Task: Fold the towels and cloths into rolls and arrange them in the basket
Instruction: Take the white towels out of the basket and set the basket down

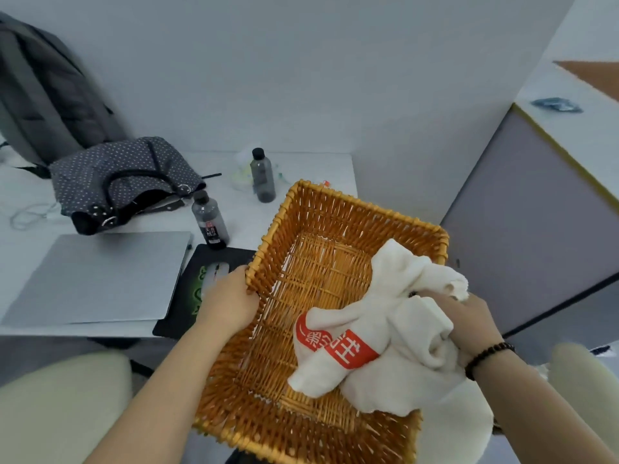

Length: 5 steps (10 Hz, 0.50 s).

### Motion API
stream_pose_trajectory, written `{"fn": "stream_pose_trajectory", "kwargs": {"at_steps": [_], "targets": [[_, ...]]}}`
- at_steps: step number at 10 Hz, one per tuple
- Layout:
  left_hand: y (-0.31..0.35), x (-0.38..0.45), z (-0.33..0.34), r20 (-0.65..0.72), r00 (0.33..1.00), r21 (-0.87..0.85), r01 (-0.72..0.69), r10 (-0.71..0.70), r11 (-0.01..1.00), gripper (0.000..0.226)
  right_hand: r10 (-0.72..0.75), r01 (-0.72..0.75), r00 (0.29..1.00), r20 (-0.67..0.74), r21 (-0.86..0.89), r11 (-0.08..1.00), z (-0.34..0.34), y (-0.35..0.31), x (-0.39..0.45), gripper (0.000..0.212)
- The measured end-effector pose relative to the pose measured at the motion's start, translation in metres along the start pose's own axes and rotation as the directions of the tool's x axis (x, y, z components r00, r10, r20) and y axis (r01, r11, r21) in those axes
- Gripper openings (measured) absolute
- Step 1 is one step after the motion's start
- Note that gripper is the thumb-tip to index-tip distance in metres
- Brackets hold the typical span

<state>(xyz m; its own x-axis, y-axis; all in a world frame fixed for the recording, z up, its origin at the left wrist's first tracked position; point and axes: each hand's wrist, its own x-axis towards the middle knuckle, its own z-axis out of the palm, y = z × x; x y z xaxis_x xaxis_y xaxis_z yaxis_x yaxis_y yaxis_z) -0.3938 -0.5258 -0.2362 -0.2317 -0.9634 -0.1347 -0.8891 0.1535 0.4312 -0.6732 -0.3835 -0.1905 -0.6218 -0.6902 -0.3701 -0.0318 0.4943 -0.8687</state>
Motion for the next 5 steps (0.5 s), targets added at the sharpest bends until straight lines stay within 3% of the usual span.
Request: {"fn": "stream_pose_trajectory", "kwargs": {"at_steps": [2,4,5], "targets": [[-0.012,-0.084,0.012,-0.050,0.985,-0.057,0.164,-0.166,0.985,0.010,-0.091,0.103,0.989,0.116,-0.100,0.990,-0.010,0.017,-0.014,0.017],[-0.043,-0.153,0.002,-0.107,0.950,-0.109,0.282,-0.293,0.953,0.014,-0.008,0.039,0.971,0.239,-0.126,0.991,0.015,0.006,-0.051,0.026],[-0.059,-0.187,-0.013,-0.174,0.915,-0.134,0.344,-0.364,0.929,0.015,-0.047,0.091,0.960,0.276,-0.146,0.985,0.036,-0.005,-0.073,0.028]]}}
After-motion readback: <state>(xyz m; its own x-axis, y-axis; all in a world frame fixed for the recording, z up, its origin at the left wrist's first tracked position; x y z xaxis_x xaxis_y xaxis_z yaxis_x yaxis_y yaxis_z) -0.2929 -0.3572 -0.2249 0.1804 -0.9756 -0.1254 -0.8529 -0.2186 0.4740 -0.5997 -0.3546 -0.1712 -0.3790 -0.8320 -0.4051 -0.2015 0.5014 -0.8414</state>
